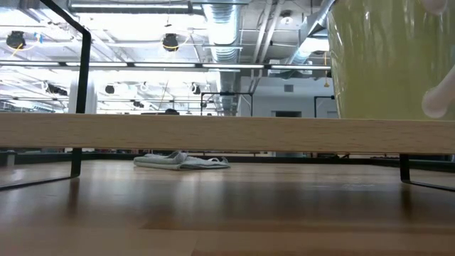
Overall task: Stack small to large cups/mugs on shelf
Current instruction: Put the green mug on the shelf
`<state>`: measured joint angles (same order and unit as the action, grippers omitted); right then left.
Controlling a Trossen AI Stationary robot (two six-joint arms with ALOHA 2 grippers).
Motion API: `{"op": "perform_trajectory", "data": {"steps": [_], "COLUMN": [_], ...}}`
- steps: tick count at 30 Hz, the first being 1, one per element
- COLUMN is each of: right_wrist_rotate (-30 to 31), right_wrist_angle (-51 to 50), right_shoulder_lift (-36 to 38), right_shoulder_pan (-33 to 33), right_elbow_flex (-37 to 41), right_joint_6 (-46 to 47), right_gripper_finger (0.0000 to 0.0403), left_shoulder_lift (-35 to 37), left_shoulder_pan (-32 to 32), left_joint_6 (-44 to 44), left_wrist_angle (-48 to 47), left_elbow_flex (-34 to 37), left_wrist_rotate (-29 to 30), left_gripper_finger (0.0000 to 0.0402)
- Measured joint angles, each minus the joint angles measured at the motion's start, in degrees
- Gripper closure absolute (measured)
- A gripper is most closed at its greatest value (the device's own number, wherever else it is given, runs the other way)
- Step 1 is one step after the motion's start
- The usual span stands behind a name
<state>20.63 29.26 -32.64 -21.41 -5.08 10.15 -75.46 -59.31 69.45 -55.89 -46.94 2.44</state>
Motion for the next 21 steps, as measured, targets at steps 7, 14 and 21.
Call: {"op": "perform_trajectory", "data": {"steps": [7,14,21], "right_wrist_rotate": [0.0,0.0,0.0], "right_wrist_angle": [0.0,0.0,0.0], "right_shoulder_lift": [0.0,0.0,0.0], "right_shoulder_pan": [0.0,0.0,0.0], "right_elbow_flex": [0.0,0.0,0.0], "right_joint_6": [1.0,1.9,2.0], "right_gripper_finger": [0.0198,0.0198,0.0198], "left_shoulder_lift": [0.0,0.0,0.0], "left_shoulder_pan": [1.0,1.0,1.0], "left_joint_6": [0.1,-0.2,-0.2], "left_wrist_angle": [0.0,0.1,0.1], "left_elbow_flex": [0.0,0.0,0.0], "left_wrist_rotate": [0.3,3.3,4.5], "left_gripper_finger": [0.0159,0.0159,0.0159]}}
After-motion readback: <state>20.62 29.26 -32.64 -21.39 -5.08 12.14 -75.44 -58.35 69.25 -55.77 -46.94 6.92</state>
